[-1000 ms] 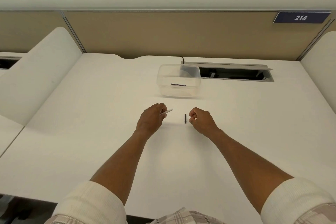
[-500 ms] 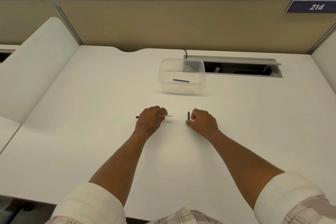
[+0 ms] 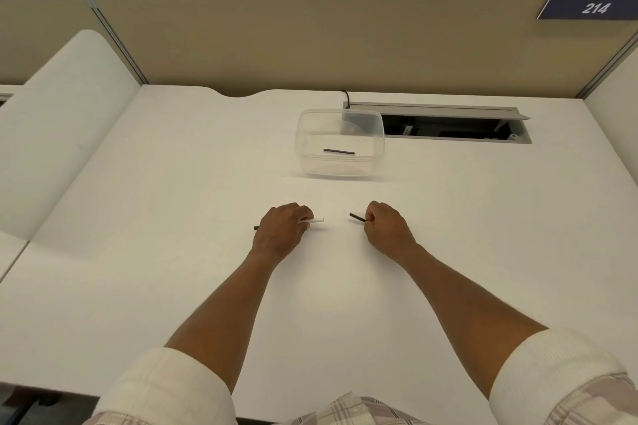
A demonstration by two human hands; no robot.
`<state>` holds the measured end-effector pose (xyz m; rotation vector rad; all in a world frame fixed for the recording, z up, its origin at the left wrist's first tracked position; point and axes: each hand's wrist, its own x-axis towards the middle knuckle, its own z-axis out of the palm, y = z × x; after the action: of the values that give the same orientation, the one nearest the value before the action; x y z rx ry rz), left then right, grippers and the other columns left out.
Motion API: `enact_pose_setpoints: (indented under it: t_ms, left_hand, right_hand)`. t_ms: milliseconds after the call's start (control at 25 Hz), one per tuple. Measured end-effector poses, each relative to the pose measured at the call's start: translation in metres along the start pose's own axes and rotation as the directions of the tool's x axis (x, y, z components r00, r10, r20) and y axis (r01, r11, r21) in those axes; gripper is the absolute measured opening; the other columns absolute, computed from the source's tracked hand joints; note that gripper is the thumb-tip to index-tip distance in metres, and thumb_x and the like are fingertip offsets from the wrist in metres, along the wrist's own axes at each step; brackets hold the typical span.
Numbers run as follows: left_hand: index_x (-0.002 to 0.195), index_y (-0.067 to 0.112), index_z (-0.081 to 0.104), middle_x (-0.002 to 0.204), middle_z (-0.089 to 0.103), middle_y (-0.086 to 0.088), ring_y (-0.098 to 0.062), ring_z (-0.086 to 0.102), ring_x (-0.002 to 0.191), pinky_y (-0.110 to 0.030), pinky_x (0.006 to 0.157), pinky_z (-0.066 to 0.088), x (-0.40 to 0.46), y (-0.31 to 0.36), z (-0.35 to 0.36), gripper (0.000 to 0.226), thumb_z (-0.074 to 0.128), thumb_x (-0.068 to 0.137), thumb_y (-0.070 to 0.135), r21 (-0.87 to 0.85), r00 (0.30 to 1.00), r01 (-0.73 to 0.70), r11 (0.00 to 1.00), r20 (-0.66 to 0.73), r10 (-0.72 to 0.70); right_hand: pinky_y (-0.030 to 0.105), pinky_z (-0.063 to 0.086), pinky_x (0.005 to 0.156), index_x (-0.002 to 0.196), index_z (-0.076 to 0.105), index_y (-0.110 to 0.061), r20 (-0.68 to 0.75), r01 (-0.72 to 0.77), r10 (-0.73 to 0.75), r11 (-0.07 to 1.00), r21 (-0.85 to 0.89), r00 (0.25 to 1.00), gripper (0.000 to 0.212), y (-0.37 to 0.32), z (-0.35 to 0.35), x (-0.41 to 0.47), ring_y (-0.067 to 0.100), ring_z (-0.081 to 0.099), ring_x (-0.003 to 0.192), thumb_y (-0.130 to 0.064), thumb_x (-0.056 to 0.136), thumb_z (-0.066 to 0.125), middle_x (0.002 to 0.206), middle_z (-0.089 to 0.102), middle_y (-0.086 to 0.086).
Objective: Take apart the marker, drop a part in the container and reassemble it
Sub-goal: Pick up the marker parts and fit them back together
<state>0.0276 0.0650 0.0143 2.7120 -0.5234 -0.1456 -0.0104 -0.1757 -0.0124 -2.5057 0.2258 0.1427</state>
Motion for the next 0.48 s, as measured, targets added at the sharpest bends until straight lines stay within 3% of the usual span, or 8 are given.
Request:
enact_pose_setpoints:
  t_ms: [320, 480]
  left_hand:
    - [0.099, 0.026, 0.066, 0.089, 0.064, 0.005, -0.022, 0.059, 0.086, -0.035, 0.07, 0.049, -0.011, 0.007, -0.005, 0.01, 0.061, 0.09, 0.022, 0.003, 1.0, 0.0, 1.0, 0.0, 0.0]
    - [0.098, 0.026, 0.065, 0.089, 0.063, 0.005, -0.02, 0.059, 0.086, -0.035, 0.07, 0.049, -0.018, 0.012, -0.005, 0.009, 0.06, 0.091, 0.023, 0.022, 1.0, -0.01, 1.0, 0.013, 0.009]
  right_hand:
    - [0.032, 0.039, 0.058, 0.079, 0.049, -0.014, 0.062, -0.004, -0.002, 0.996, 0.092, 0.998, 0.01, -0.004, -0.008, -0.014, 0.023, 0.049, 0.065, -0.004, 0.076, 0.05, 0.071, 0.057, 0.004]
    - [0.027, 0.038, 0.056, 0.083, 0.062, -0.017, 0.03, 0.056, -0.064, 0.972, 0.226, 0.997, 0.021, -0.016, -0.006, -0.025, 0.015, 0.049, 0.06, -0.002, 0.075, 0.05, 0.067, 0.055, -0.003]
